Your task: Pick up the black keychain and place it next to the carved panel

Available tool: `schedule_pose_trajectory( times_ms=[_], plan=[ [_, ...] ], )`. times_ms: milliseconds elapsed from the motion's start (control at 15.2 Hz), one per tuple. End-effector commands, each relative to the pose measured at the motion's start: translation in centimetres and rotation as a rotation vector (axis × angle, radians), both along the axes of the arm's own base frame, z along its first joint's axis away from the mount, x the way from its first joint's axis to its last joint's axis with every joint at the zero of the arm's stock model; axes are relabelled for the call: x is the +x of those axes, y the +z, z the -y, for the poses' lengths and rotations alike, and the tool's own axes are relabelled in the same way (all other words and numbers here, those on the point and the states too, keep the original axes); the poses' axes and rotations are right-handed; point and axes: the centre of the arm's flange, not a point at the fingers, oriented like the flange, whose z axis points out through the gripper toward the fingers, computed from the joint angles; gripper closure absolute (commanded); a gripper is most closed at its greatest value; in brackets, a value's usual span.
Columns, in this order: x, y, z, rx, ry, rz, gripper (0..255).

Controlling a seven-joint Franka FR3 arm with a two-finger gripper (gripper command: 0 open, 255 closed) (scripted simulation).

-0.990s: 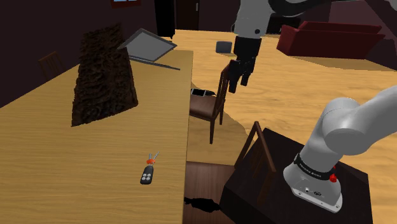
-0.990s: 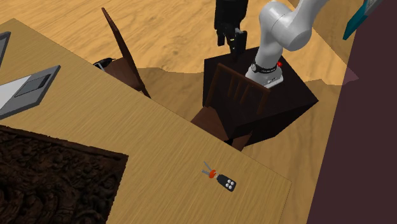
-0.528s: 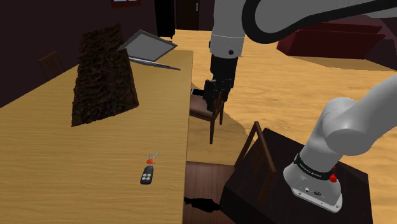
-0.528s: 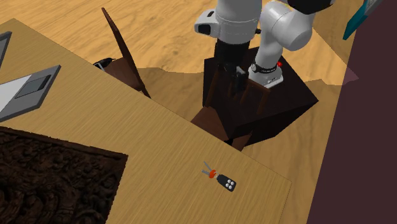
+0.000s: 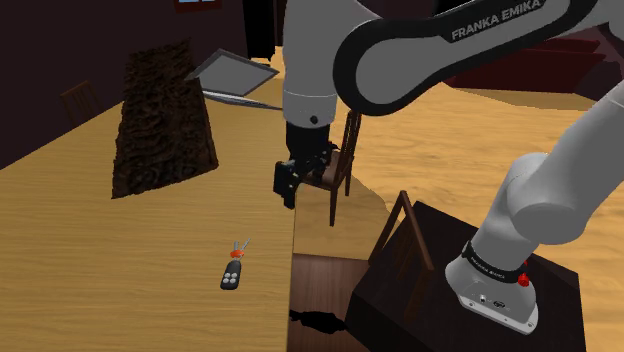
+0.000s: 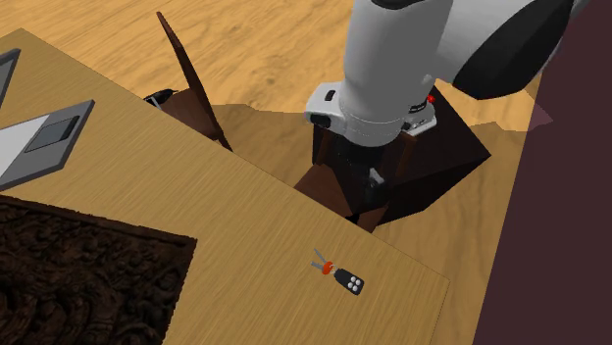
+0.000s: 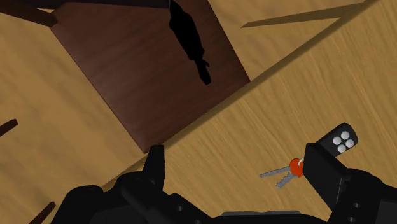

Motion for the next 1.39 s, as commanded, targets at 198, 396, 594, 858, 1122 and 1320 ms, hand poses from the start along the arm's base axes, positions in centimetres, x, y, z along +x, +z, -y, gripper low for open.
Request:
schedule_pose_trajectory(
  times_ms=[198,396,594,858,1122,1320],
  plan=[
    [1.4,-3.4,-6.0,-0.011,0.018,0.011,0],
    [2.2,-5.2,-9.5,-0.018,0.029,0.018,0],
    [3.0,-7.0,-13.0,-0.026,0.040,0.025,0],
    [3.8,-9.0,-16.8,-0.035,0.052,0.032,0],
    [3.8,-11.1,-16.8,-0.035,0.052,0.032,0],
    [3.8,-13.0,-16.9,-0.035,0.052,0.032,0]
  ],
)
